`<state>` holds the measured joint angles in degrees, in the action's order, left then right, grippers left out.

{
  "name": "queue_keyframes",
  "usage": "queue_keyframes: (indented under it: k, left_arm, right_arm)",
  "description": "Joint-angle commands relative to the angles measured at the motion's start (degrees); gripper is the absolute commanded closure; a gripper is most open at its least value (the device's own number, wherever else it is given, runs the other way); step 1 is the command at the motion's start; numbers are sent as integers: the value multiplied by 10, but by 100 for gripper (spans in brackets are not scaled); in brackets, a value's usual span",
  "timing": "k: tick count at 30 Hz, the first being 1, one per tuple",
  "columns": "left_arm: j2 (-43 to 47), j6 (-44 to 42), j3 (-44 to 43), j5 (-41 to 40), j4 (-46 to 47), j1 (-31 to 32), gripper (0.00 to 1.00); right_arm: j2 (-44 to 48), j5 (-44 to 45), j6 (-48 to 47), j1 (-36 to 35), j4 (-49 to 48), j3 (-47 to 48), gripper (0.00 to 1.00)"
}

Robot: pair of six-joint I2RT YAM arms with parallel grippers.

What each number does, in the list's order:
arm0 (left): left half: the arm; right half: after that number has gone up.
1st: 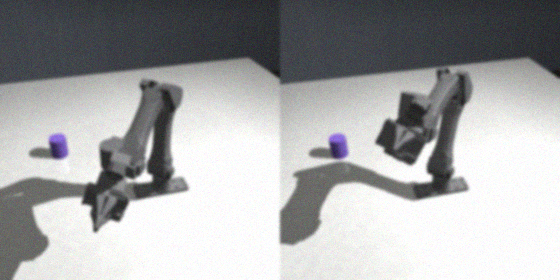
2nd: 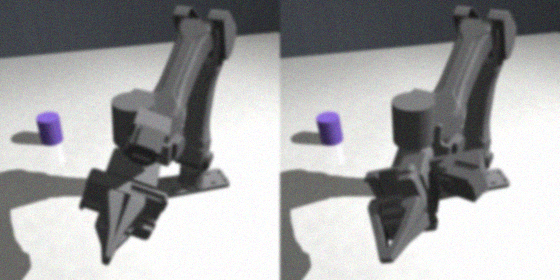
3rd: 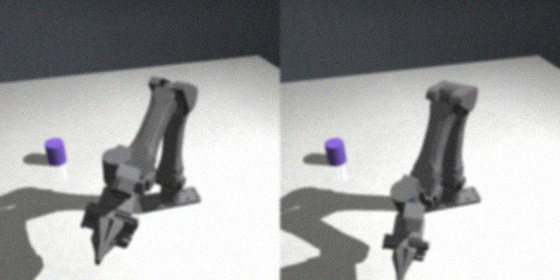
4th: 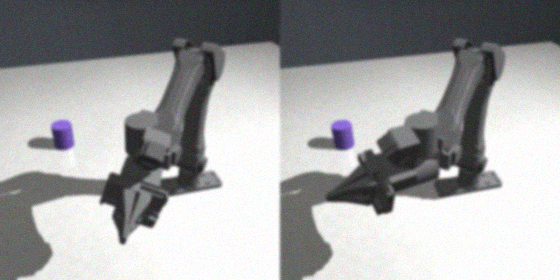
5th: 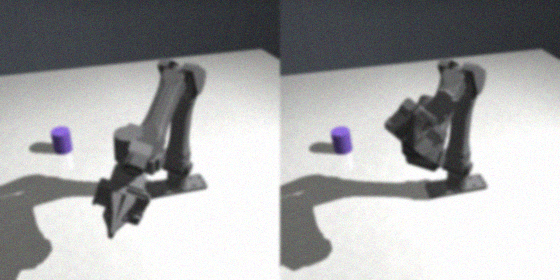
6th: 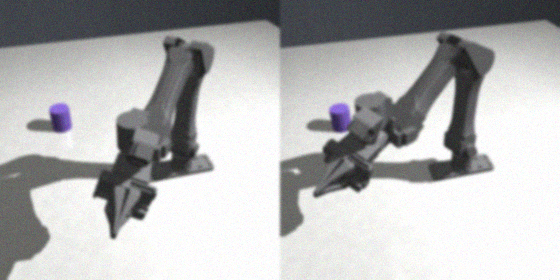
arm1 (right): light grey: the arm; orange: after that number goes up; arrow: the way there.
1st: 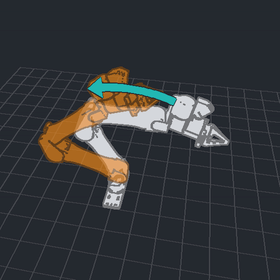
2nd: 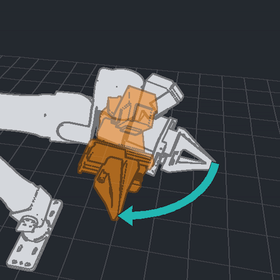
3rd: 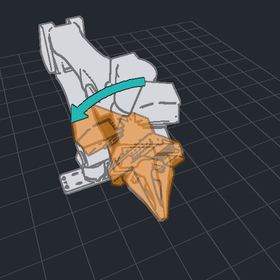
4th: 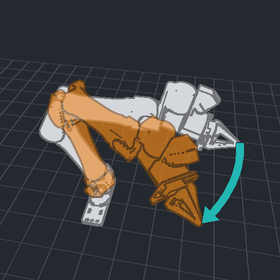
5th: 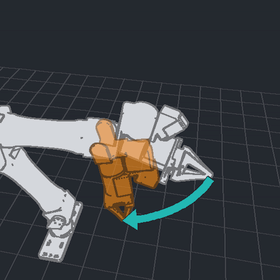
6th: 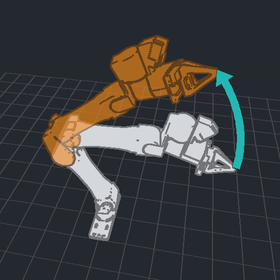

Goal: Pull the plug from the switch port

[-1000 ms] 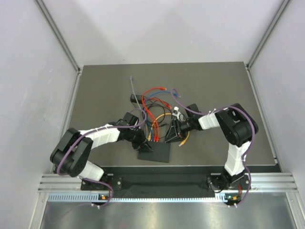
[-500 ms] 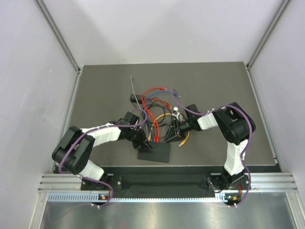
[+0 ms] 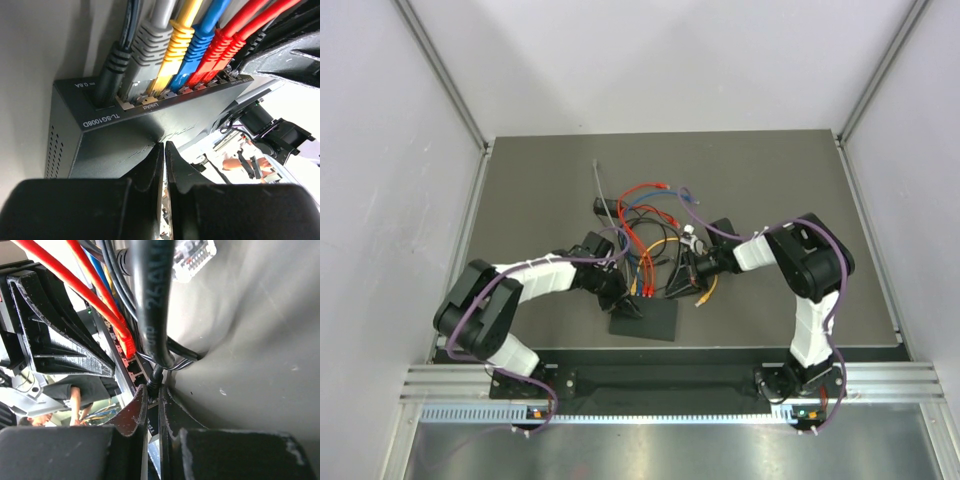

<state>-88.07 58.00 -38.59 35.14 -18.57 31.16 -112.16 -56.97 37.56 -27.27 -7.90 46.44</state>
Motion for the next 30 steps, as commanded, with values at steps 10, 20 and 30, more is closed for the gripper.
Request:
queue_keyframes:
  k: [10, 20, 30]
  left_arm:
    - [-54, -37, -3, -78, -84, 3, 93]
    - [-39, -46, -1, -78, -78, 3, 93]
    - [-25, -60, -24, -81, -78, 3, 91]
  right_arm:
    - [56, 209, 108, -4, -222, -56, 100]
    - [45, 198, 162, -1, -243, -57, 100]
    - [195, 323, -80, 12, 289, 117, 100]
